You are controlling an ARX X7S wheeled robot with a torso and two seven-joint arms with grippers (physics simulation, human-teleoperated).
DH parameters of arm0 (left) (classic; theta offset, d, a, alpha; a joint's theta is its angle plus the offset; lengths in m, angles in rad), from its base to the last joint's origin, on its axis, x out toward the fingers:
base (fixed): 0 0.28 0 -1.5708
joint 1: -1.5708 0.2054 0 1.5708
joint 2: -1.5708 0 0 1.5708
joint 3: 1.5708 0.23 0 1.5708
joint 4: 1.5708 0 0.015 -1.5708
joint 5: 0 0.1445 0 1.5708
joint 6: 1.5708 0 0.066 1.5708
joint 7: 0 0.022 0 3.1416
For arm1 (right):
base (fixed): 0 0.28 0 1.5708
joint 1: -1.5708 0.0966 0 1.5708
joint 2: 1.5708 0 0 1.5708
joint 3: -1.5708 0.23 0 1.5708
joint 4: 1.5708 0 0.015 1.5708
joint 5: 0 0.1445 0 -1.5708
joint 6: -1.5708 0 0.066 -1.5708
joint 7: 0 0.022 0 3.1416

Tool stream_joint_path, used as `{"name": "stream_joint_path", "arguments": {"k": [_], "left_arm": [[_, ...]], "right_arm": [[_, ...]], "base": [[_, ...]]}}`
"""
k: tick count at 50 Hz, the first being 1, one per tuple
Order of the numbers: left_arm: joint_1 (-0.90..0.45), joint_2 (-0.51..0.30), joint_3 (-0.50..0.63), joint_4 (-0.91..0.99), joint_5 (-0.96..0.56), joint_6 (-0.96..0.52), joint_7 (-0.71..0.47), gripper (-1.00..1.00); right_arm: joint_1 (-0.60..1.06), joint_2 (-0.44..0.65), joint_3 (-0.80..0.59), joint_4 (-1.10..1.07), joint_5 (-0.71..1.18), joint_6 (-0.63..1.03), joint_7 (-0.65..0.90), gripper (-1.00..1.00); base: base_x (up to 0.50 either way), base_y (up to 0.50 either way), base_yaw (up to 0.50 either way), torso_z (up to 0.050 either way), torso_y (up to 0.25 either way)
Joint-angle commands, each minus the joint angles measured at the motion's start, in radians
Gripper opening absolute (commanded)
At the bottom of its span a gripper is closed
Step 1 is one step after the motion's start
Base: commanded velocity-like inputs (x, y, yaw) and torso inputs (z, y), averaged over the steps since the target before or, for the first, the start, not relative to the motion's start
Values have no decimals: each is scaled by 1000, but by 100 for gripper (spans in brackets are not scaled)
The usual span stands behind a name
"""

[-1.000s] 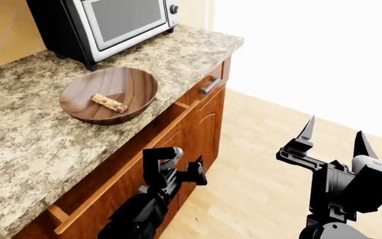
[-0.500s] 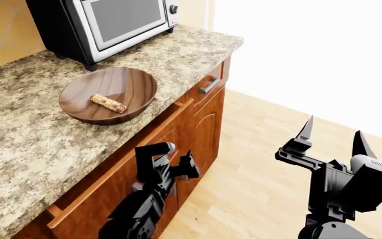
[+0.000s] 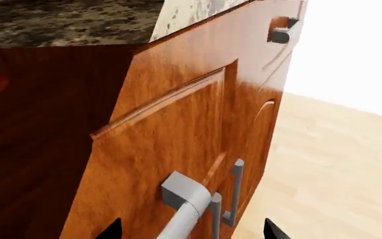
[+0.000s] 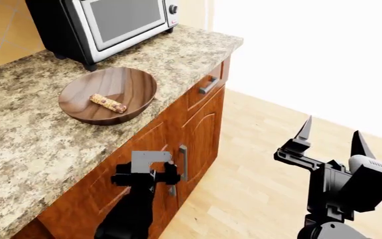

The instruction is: Place the bar in the bowl and close the drawer.

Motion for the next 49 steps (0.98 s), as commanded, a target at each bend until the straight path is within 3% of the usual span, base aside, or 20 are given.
{"name": "stream_joint_path", "arguments": {"k": [1, 26, 49], "left_arm": [[27, -55, -98, -137, 44, -10, -144, 100], [41, -135, -262, -138, 363, -166, -273, 100], [70, -156, -343, -133, 429, -158, -287, 100]], "right_arm": [[-2, -4, 5, -1, -2, 6, -3, 100], [-9, -1, 16, -8, -3, 10, -8, 100], [-14, -7, 22, -12, -8, 22, -9, 100]], "base": [[0, 0, 0, 0, 0], [0, 0, 0, 0, 0], [6, 3, 9, 0, 0]]}}
